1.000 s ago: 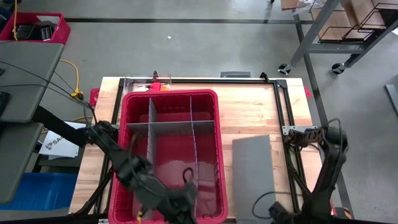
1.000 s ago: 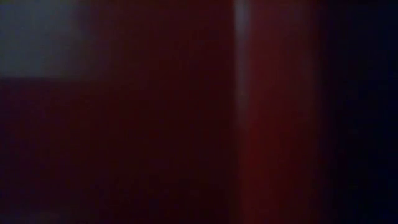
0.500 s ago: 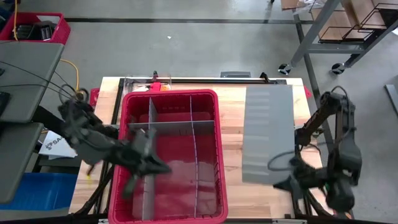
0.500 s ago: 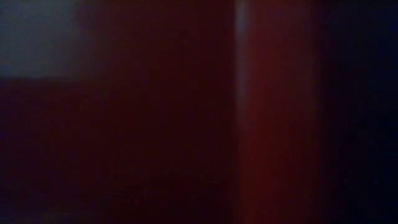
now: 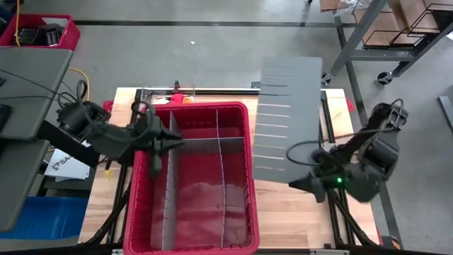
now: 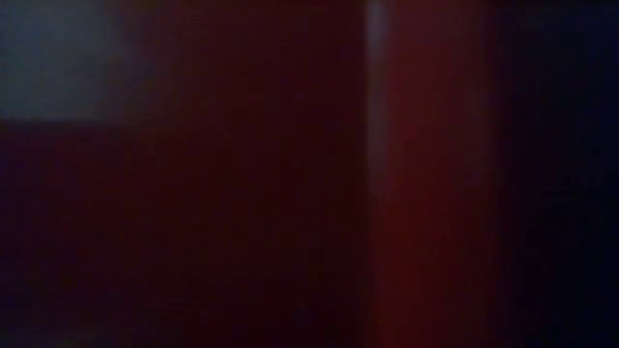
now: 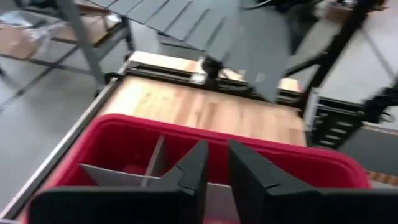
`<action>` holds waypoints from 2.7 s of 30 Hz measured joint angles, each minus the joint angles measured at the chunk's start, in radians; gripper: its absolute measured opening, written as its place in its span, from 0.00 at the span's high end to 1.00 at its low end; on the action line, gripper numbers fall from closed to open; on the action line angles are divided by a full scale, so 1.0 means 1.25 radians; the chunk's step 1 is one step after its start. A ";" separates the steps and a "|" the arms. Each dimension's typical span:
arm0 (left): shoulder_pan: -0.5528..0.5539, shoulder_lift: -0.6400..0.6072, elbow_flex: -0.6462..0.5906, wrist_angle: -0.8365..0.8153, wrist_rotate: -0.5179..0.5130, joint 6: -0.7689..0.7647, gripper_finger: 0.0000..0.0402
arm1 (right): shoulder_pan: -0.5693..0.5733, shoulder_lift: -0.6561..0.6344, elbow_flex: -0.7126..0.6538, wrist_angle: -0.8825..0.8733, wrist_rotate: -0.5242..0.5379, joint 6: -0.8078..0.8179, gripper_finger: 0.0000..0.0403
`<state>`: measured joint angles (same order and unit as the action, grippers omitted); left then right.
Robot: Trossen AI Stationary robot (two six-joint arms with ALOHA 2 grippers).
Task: Sort blocks
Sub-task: Assemble the bin divider into the red bin
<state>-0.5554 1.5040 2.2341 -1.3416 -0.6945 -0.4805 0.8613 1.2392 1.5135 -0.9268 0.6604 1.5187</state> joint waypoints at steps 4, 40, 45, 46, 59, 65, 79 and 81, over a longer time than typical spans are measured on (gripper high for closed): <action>0.067 -0.001 0.000 0.017 -0.009 0.021 0.73 | -0.114 0.000 0.038 0.022 -0.142 -0.175 1.00; 0.751 0.010 -0.001 0.194 0.991 -0.256 0.43 | -0.249 0.076 0.110 -0.027 -0.713 -0.585 1.00; 0.773 0.022 -0.001 0.138 1.002 -0.228 0.43 | -0.248 0.076 0.148 -0.030 -0.697 -0.586 1.00; 0.775 0.027 -0.001 0.144 1.012 -0.228 0.43 | -0.248 0.076 0.152 -0.040 -0.692 -0.586 1.00; 0.746 0.068 -0.001 0.193 1.190 -0.253 0.46 | -0.250 0.078 0.156 -0.069 -0.682 -0.594 1.00; 0.726 0.085 0.000 0.193 1.238 -0.203 0.73 | -0.251 0.078 0.156 -0.075 -0.688 -0.593 1.00; 0.740 0.056 -0.001 0.124 1.273 -0.116 0.99 | -0.287 0.073 0.157 -0.017 -0.615 -0.531 0.74; 0.756 0.044 -0.001 0.071 1.253 -0.085 0.99 | -0.303 0.062 0.157 -0.021 -0.595 -0.550 0.67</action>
<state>0.3901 1.5586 2.2333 -1.2523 0.8716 -0.5870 0.4827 1.3173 1.7092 -0.9525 -0.0836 0.8316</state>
